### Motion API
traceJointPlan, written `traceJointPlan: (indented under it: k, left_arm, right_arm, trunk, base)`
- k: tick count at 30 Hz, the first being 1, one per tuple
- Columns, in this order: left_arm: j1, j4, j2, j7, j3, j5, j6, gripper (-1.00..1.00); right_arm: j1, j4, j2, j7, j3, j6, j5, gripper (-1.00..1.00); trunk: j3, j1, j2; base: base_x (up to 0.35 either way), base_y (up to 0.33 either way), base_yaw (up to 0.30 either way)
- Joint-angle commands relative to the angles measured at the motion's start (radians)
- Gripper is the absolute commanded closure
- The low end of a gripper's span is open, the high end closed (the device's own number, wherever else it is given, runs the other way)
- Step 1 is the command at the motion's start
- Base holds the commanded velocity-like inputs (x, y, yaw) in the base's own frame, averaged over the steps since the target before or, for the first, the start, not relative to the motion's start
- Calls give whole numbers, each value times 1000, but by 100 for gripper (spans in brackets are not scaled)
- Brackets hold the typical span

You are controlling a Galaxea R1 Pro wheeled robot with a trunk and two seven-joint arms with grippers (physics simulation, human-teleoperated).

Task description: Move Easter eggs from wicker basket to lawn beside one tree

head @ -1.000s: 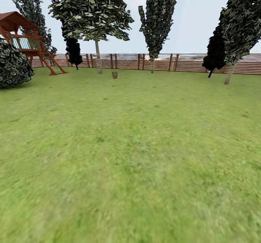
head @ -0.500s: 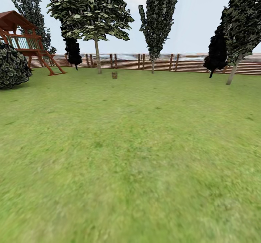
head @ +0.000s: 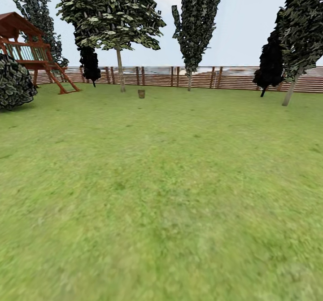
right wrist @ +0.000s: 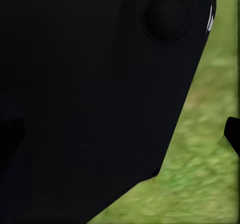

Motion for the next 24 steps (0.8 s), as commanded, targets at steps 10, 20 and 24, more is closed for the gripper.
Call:
traceJointPlan:
  k: [10,20,24]
  left_arm:
    - [3,-1,-1,-4,5,4,-40,-100]
    - [3,0,-1,-5,4,2,-42,-100]
    - [3,1,-1,-5,4,2,-42,-100]
  right_arm:
    - [0,0,0,-1,7,-1,3,-100]
    - [0,0,0,-1,7,-1,3,-100]
    - [0,0,0,-1,7,-1,3,-100]
  trunk:
    - [-1,1,0]
    - [-1,1,0]
    - [-1,1,0]
  base:
    - [341,83,0]
    - [341,102,0]
    - [341,103,0]
